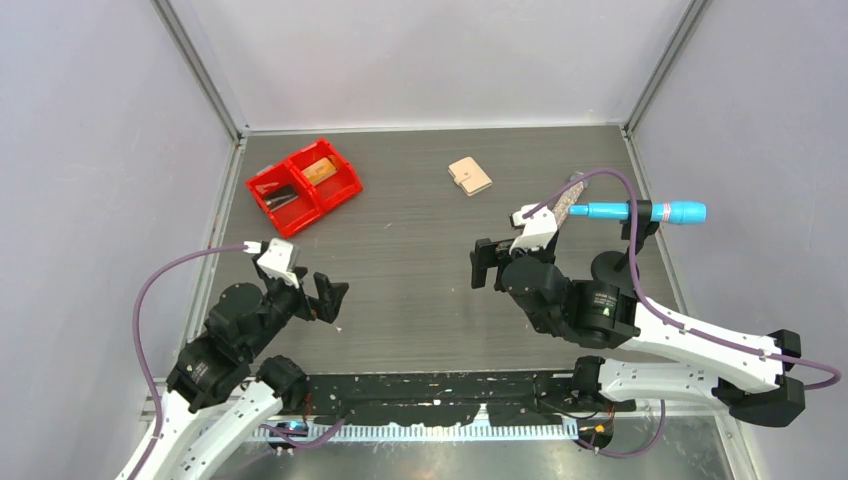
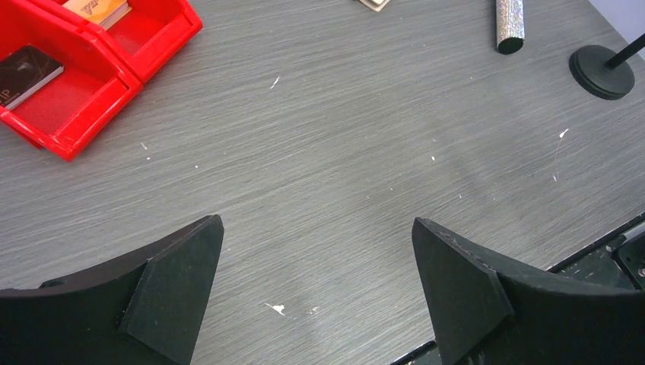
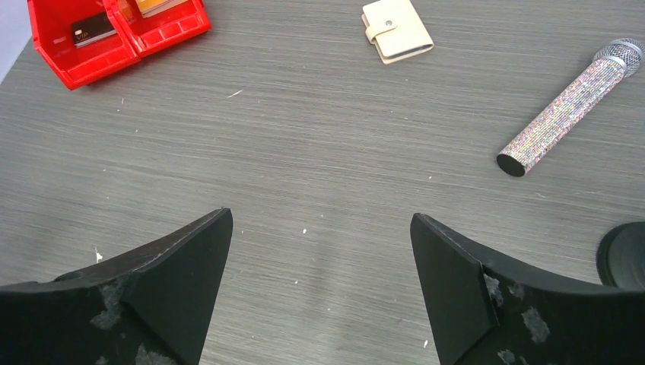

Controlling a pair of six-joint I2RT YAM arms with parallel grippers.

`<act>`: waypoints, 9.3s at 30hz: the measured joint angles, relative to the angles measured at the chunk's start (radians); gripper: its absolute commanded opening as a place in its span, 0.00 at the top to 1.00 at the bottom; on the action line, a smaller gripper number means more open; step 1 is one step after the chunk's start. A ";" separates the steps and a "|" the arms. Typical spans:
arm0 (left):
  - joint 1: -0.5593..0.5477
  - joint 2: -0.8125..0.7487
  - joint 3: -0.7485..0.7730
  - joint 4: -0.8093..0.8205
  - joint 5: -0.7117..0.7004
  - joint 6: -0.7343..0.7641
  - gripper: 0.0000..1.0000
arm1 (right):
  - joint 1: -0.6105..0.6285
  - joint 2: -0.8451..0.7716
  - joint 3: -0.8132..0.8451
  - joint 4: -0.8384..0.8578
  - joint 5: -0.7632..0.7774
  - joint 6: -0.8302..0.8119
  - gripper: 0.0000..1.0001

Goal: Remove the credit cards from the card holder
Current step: Open the card holder at the center of the board.

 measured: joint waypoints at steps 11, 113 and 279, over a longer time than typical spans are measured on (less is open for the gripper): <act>0.000 -0.012 0.000 0.000 0.000 0.000 0.01 | 0.000 0.000 0.001 0.008 -0.001 -0.017 0.04; 0.000 -0.137 -0.019 0.005 -0.232 0.026 0.03 | -0.193 0.882 0.203 0.140 -0.336 -0.657 0.95; -0.390 0.713 -0.243 0.523 0.065 -0.637 1.00 | -0.008 0.409 -0.395 0.523 -0.665 0.179 0.06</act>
